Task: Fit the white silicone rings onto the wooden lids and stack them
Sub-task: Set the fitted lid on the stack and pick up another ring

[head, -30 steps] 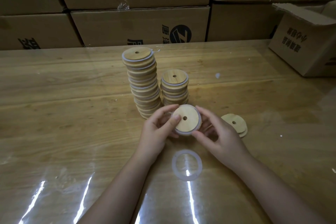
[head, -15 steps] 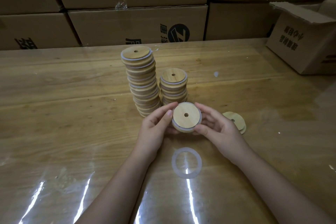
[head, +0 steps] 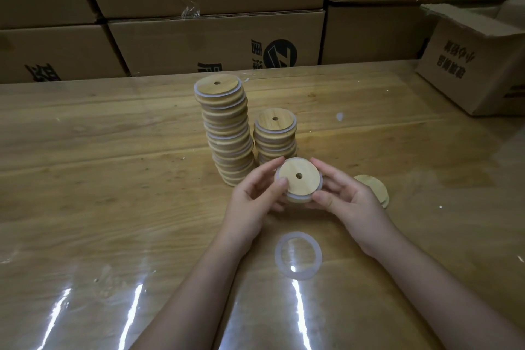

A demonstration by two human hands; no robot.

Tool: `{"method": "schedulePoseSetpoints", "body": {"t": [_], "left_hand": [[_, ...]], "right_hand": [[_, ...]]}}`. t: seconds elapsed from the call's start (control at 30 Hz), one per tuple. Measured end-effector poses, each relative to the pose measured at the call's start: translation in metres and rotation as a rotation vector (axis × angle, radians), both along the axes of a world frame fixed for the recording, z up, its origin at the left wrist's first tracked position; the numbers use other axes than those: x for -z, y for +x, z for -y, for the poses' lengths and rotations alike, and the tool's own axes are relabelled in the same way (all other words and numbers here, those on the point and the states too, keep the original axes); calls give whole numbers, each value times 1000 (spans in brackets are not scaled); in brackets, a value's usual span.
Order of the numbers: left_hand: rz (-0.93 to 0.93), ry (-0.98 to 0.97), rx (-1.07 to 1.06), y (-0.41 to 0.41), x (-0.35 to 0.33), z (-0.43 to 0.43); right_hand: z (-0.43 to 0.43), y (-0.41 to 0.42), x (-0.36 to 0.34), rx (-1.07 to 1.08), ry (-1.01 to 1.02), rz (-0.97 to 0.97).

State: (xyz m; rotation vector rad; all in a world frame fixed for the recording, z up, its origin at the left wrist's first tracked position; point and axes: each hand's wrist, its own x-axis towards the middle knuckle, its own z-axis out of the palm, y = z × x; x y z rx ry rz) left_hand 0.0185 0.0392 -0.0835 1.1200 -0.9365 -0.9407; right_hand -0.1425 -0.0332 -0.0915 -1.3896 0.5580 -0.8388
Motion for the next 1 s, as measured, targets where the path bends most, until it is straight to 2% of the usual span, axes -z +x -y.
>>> {"method": "schedulePoseSetpoints", "body": {"t": [0.37,0.67,0.83,1.0], "left_hand": [[-55,5,66,4,1,0],[12,23,0,6,2,-4],[-10,48,-46,4,1,-3],[22,61,-51,2,0,-3]], "right_hand": [[3,-2,-4,1,85,49],[7,-11,-10,-1,148,46],[16,-15,-28,4,194,202],[26,-6,-54,165,169,274]]}}
